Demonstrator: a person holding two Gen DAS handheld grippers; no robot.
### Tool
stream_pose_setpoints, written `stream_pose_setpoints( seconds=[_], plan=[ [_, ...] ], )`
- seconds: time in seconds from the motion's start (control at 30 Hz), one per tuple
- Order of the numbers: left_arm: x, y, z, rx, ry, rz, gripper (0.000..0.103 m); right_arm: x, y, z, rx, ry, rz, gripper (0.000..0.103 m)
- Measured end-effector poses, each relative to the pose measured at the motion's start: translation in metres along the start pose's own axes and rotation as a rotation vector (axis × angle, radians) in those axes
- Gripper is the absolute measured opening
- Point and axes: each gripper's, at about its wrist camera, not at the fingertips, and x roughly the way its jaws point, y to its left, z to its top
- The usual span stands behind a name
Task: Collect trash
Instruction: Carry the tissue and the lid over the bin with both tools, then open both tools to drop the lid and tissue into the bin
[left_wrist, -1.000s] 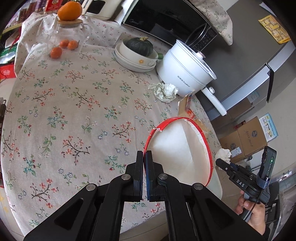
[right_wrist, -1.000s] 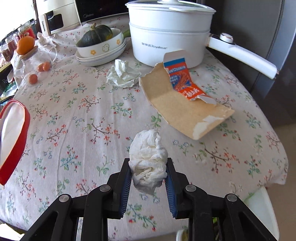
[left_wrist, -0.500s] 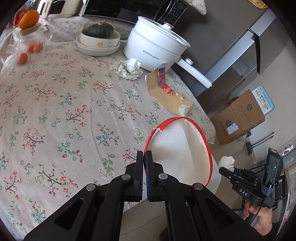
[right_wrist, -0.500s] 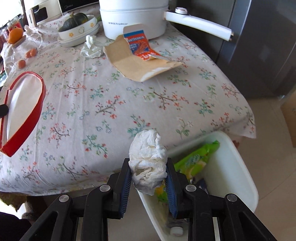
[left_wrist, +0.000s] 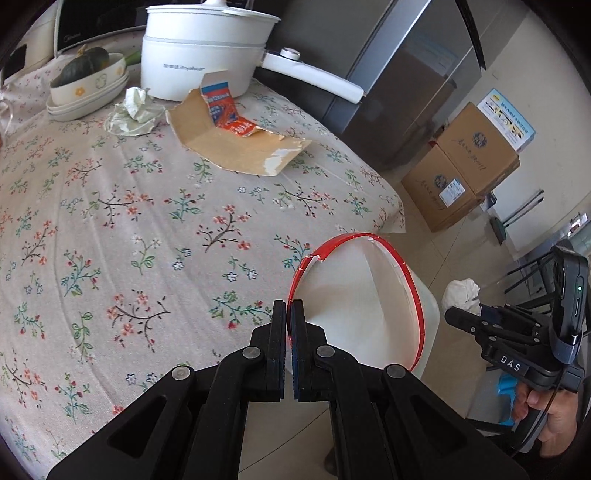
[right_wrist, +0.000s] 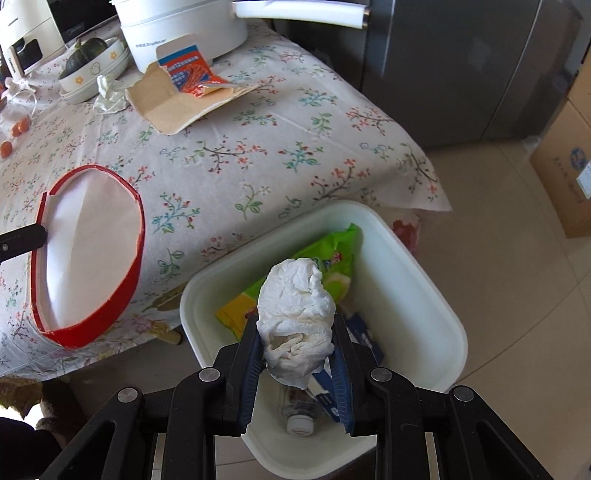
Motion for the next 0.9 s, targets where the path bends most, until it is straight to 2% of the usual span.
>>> stream_pose_setpoints(
  seconds=[0.3,0.47,0.53,0.6,0.67,0.77,0.9],
  plan=[
    [0.052,-0.05,-0.012,0.139,0.024,0.054,0.002,0.002,-0.041,-0.013,0.077,0.038,-0.021,0.031],
    [0.07,-0.064,-0.014,0.2,0.028,0.005,0.005,0.002,-0.052,-0.014,0.108,0.044,-0.017,0.032],
    [0.073,-0.064,-0.013,0.201,0.052,-0.007,0.014,0.002,-0.055,-0.014,0.116,0.047,-0.015,0.032],
    [0.07,-0.062,-0.011,0.191,0.045,-0.006,0.051,0.003,-0.056,-0.014,0.122,0.051,-0.014,0.032],
    [0.062,-0.058,-0.008,0.177,0.018,0.01,0.066,0.004,-0.057,-0.014,0.125,0.056,-0.013,0.032],
    [0.05,-0.048,-0.003,0.152,0.013,0.02,0.067,0.007,-0.058,-0.014,0.123,0.068,-0.011,0.032],
    [0.032,-0.028,0.003,0.099,-0.012,0.045,0.08,0.013,-0.054,-0.014,0.113,0.086,-0.006,0.033]
  ],
)
